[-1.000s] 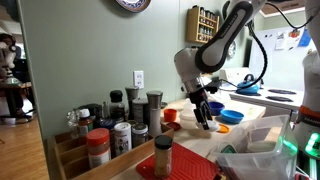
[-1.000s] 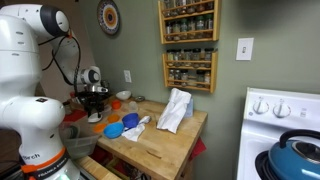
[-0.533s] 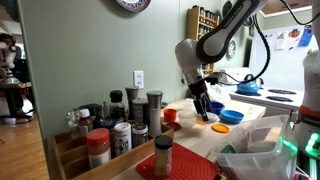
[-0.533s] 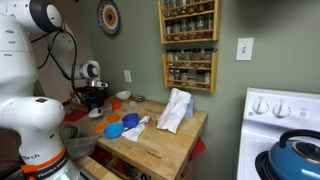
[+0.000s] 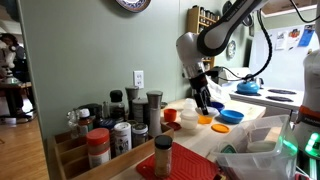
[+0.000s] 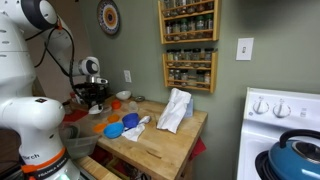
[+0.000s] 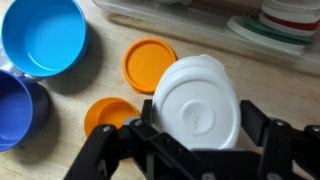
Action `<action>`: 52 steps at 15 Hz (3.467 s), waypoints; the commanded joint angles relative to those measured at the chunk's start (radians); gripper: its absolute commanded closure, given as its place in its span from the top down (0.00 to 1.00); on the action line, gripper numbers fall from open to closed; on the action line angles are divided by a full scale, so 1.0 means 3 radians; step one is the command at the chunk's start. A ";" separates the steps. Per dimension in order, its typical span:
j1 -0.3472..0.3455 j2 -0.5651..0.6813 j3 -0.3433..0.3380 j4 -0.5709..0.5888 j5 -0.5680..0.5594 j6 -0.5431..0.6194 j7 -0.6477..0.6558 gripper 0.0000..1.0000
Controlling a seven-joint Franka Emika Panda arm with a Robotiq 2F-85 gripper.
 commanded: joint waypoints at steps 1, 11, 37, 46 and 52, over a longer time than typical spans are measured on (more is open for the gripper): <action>-0.0048 -0.0039 0.0013 0.0063 -0.0035 -0.0032 -0.0119 0.78; -0.0070 0.0360 0.0008 0.0551 -0.0082 -0.0017 -0.0555 0.75; -0.0062 0.0584 -0.0068 0.0722 -0.0185 -0.0043 -0.0608 0.76; -0.0070 0.0578 -0.0056 0.0741 -0.0149 -0.0064 -0.0654 0.78; -0.0069 0.0597 -0.0052 0.0758 -0.0144 -0.0073 -0.0687 0.78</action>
